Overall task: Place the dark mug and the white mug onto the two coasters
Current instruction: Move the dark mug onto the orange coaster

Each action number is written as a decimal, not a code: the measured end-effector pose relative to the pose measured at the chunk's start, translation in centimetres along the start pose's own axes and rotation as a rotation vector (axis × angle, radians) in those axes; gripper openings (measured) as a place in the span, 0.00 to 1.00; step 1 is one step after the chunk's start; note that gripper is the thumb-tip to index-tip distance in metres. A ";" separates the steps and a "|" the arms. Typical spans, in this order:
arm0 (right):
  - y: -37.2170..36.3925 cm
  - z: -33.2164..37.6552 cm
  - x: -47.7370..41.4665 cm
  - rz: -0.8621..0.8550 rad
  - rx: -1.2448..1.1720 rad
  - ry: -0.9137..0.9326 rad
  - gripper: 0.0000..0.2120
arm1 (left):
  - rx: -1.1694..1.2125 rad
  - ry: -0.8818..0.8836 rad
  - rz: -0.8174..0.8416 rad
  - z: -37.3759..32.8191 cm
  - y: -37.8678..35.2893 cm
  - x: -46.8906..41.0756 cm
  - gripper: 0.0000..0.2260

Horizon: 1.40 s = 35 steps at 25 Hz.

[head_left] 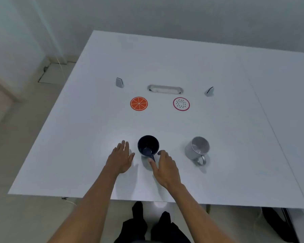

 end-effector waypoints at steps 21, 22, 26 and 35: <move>-2.2 1.7 -6.0 0.196 -0.712 -0.332 0.19 | -0.007 -0.035 -0.323 3.9 -6.8 -4.4 0.28; -2.0 2.0 -7.2 0.192 -0.721 -0.329 0.20 | 0.008 -0.030 -0.335 3.9 -6.8 -4.6 0.28; -1.1 3.8 -12.4 0.178 -0.753 -0.331 0.20 | 0.053 -0.021 -0.391 4.2 -6.6 -5.5 0.28; 1.1 8.8 -23.1 0.146 -0.824 -0.229 0.19 | 0.066 -0.028 -0.440 4.3 -5.6 -7.4 0.28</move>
Point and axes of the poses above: each hand's wrist, its own x-axis away from the middle knuckle, its own y-axis out of the back of the hand, z = x × y, the point moved 5 cm from there along -x, towards the middle knuckle, and after that the axes turned 7 degrees about -y, right-handed, at the moved point
